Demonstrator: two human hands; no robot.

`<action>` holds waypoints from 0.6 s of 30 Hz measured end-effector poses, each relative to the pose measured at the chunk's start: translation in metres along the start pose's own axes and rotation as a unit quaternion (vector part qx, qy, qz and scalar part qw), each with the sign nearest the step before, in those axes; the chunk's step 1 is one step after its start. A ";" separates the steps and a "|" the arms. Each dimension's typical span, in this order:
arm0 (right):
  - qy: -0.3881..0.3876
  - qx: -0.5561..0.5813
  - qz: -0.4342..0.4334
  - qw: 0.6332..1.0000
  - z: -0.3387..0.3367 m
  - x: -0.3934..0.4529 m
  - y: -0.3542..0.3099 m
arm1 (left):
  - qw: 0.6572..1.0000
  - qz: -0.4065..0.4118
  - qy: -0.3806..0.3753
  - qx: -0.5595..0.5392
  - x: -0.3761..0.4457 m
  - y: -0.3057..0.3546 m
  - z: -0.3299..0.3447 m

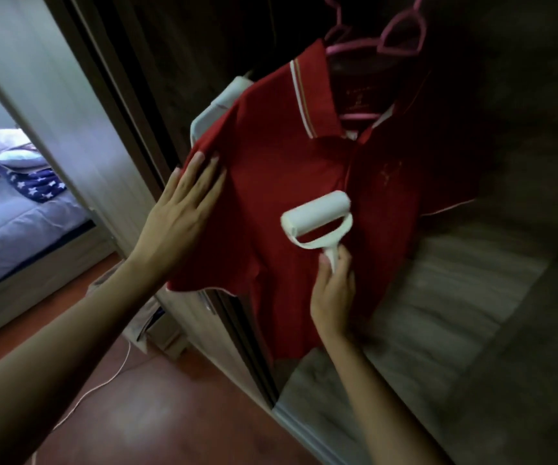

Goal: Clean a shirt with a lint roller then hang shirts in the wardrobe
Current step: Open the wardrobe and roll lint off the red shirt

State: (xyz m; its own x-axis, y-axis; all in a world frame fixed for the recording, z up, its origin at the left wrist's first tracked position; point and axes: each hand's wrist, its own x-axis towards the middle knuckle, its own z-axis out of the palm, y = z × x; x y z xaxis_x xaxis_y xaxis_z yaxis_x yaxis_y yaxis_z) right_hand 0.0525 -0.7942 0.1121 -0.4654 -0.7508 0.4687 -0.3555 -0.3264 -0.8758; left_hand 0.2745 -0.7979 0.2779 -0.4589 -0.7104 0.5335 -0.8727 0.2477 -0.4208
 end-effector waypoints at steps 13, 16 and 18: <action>-0.109 -0.111 0.063 0.986 0.016 -0.071 0.055 | 0.999 0.008 -0.037 0.009 -0.004 0.014 -0.011; -0.096 -0.086 0.048 0.990 0.024 -0.053 0.044 | 1.000 0.002 -0.031 0.003 -0.005 0.015 -0.013; -0.143 -0.093 0.077 0.982 0.027 -0.055 0.061 | 1.000 0.005 -0.030 0.008 -0.005 0.014 -0.015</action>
State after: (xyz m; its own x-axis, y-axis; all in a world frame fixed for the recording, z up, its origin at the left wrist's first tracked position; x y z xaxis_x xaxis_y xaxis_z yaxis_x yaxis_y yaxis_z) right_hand 0.0784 -0.7883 0.0303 -0.2887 -0.9223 0.2568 -0.4531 -0.1046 -0.8853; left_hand 0.2623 -0.7808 0.2800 -0.4567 -0.7457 0.4851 -0.8651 0.2452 -0.4376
